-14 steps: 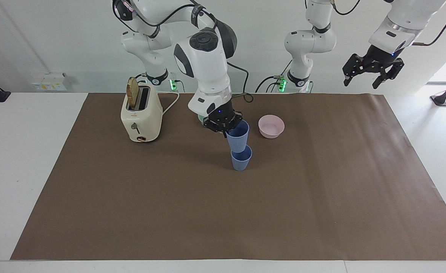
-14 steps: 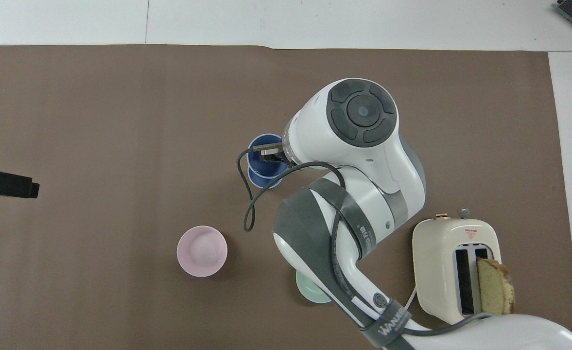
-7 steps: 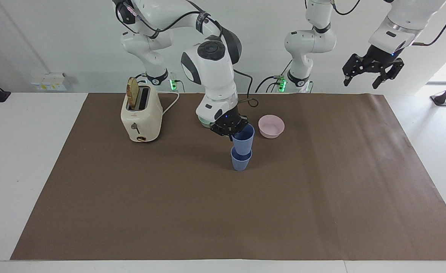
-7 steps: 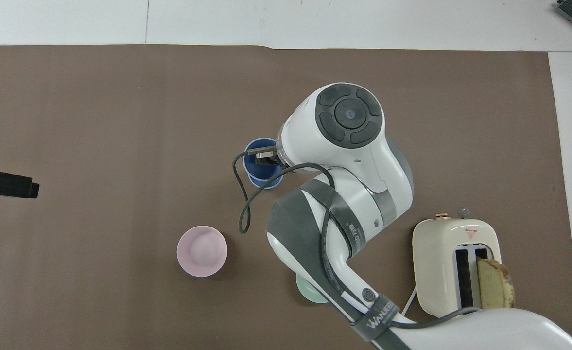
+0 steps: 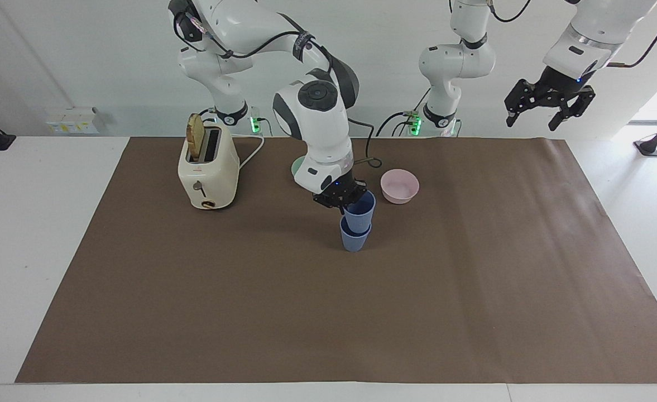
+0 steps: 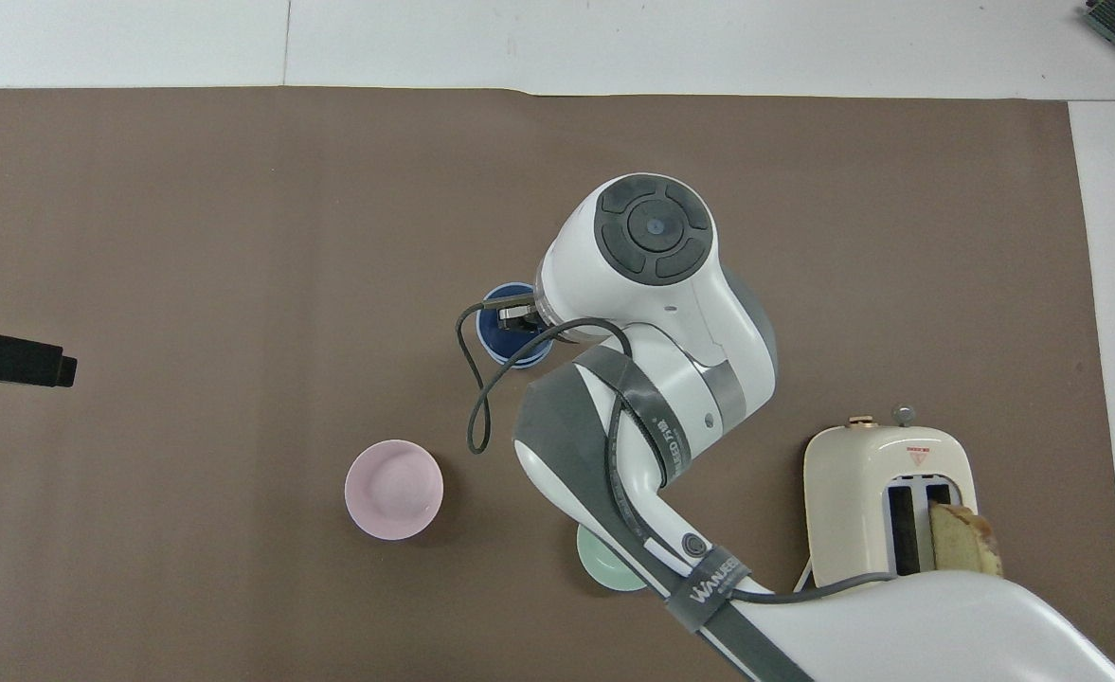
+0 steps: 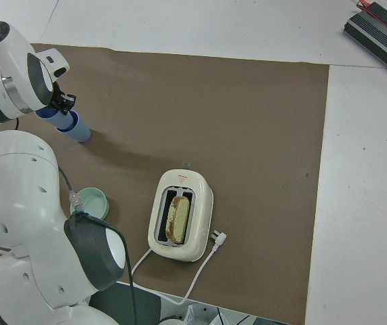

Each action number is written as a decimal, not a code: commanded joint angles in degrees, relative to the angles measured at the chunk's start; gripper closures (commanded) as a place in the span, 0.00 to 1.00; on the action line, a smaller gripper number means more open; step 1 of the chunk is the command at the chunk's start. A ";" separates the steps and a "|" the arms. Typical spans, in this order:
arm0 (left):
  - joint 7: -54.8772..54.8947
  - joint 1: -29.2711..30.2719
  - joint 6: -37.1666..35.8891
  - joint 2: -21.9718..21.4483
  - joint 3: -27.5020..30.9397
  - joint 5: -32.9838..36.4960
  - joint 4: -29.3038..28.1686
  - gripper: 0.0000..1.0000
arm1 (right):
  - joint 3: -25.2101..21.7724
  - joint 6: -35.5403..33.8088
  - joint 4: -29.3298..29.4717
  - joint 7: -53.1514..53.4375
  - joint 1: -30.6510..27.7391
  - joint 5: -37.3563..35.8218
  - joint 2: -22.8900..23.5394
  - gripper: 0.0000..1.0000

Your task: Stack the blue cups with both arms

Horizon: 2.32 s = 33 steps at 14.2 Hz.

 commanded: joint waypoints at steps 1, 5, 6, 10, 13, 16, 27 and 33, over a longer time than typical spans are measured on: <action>0.39 0.37 -0.91 -0.71 -0.03 -0.44 -0.06 0.00 | 0.19 2.87 -1.97 -0.02 -0.30 -0.24 0.08 1.00; 0.39 0.37 -0.91 -0.71 -0.03 -0.44 -0.06 0.00 | 0.10 4.81 -2.42 -0.02 -0.48 -0.94 1.57 1.00; 0.39 0.37 -0.91 -0.71 -0.03 -0.44 -0.06 0.00 | 0.19 4.72 -2.50 -0.11 -0.74 -1.21 1.66 1.00; 0.39 0.37 -0.91 -0.71 -0.03 -0.44 -0.06 0.00 | 0.10 4.72 -3.30 0.24 -0.74 -1.12 1.58 0.90; 0.39 0.37 -0.91 -0.71 -0.03 -0.44 -0.06 0.00 | 0.19 4.81 -3.12 0.77 -0.92 -1.12 1.58 0.68; 0.39 0.37 -0.91 -0.71 -0.03 -0.44 -0.06 0.00 | 0.10 4.64 -2.77 0.68 -1.18 -1.12 1.58 0.46; 0.39 0.37 -0.91 -0.71 -0.03 -0.44 -0.06 0.00 | -0.60 -2.74 0.75 -7.13 -12.15 -2.53 -4.83 0.00; 0.39 0.37 -0.91 -0.71 -0.03 -0.44 -0.06 0.00 | -0.51 -10.46 1.27 -15.30 -20.50 -4.46 -9.23 0.00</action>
